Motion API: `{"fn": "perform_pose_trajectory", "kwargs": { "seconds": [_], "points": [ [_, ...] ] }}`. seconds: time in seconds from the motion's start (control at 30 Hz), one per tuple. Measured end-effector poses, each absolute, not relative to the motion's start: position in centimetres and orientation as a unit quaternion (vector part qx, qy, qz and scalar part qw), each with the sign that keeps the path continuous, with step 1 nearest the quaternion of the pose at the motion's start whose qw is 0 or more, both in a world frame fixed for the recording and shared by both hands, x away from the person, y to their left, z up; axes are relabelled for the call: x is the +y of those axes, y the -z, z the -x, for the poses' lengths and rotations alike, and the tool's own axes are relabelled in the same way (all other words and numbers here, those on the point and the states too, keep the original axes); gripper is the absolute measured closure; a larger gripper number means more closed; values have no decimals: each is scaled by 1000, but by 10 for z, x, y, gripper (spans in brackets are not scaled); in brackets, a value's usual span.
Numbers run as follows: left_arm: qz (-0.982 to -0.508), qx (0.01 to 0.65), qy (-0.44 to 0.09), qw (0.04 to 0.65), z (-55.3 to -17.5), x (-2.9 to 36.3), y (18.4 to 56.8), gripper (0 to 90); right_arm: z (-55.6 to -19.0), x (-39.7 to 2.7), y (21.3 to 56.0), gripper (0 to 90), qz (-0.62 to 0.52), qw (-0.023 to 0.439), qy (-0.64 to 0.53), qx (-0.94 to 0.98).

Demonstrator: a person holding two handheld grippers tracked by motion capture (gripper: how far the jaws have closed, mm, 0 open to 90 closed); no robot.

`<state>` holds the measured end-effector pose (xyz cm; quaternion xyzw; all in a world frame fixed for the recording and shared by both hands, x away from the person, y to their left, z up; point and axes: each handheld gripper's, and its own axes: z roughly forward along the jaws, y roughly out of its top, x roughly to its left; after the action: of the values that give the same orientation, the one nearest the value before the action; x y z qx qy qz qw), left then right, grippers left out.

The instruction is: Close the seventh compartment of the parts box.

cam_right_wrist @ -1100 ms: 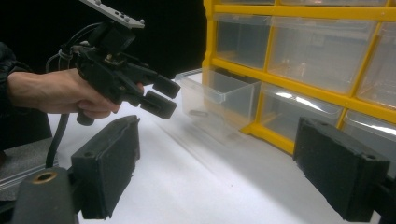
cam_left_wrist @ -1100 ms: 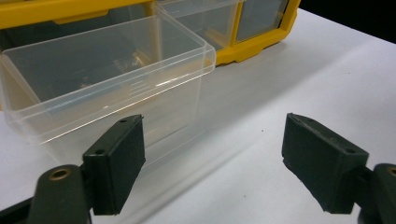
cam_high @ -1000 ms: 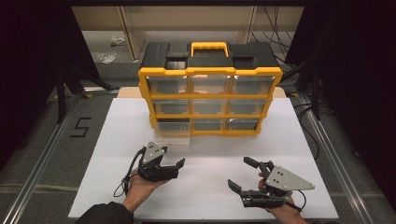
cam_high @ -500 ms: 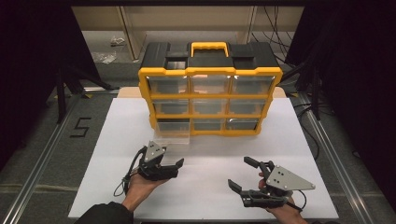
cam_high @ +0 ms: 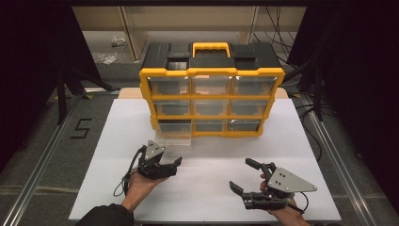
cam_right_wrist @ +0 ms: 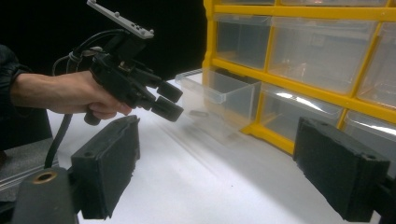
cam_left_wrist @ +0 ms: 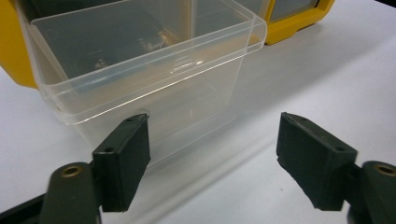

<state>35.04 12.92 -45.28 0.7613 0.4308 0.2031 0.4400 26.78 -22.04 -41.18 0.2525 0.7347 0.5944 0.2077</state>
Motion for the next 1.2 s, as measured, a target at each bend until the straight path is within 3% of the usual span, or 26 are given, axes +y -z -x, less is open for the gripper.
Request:
{"fn": "perform_pose_trajectory", "kwargs": {
  "seconds": [0.2,0.47,0.63,0.77,1.2],
  "points": [
    [-766,423,-214,433,-351,128,454,421,-268,-220,412,157,-252,208,-594,735],
    [-769,427,-214,425,-360,136,455,718,-268,-219,413,157,-250,210,-591,737],
    [-768,429,-220,422,-363,135,457,839,-268,-218,413,157,-250,210,-591,738],
    [-771,423,-229,417,-365,134,458,894,-268,-217,413,157,-249,210,-590,739],
    [-762,426,-245,423,-370,135,459,897,-267,-216,412,157,-247,211,-589,740]
  ]
}}
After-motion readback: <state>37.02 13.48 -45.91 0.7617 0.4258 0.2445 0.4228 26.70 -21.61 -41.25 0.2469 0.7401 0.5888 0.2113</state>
